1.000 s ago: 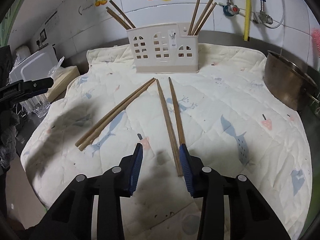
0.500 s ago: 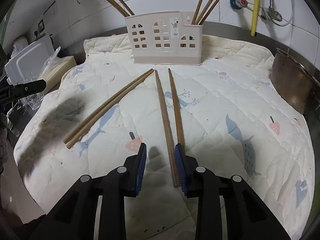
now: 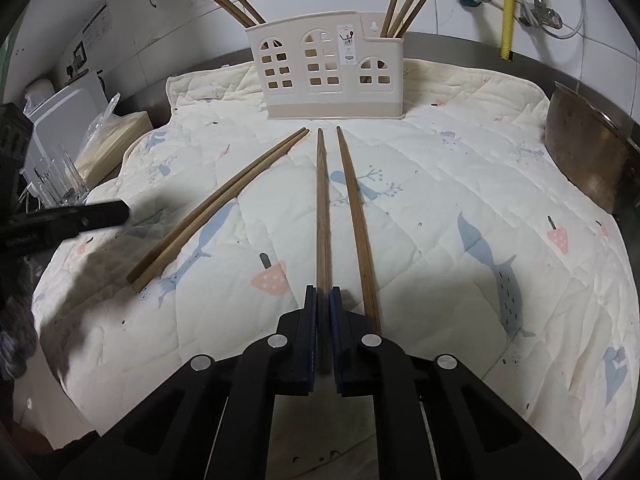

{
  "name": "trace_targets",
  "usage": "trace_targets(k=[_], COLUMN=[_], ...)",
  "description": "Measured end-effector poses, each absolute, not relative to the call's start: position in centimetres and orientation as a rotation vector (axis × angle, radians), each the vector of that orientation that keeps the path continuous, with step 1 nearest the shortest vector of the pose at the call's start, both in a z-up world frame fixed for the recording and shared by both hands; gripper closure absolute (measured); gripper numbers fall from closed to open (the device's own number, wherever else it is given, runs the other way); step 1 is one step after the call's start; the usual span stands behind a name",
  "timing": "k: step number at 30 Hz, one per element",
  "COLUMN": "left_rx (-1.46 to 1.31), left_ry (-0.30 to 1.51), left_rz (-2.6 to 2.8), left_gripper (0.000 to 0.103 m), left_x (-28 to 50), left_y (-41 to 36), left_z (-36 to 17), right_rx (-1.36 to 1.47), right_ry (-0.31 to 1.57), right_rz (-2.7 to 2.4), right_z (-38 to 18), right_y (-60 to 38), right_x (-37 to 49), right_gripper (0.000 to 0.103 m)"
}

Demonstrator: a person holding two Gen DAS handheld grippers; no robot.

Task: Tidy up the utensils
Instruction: 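Close the right gripper on a chopstick while the left gripper grasps another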

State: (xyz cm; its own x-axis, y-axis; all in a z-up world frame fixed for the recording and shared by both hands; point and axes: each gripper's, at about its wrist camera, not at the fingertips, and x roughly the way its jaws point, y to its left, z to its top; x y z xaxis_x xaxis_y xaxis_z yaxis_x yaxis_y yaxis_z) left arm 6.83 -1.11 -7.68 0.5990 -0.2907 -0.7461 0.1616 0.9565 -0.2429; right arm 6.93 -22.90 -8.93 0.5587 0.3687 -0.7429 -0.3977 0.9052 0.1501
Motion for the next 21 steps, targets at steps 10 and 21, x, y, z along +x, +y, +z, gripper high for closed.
trace_targets(k=[10,21], left_rx=[-0.146,-0.144], left_ry=[0.935,0.953], left_rz=[-0.265,-0.265], left_gripper=[0.089,0.089], left_x=[8.2,8.4], left_y=[-2.0,-2.7], left_z=[-9.4,-9.9], right_rx=[-0.026,-0.035], right_ry=[0.855,0.851], right_rz=[0.444,0.428], right_z=[-9.0,-9.0], right_y=[-22.9,-22.8], right_x=[6.7,6.8], right_gripper=[0.096,0.095])
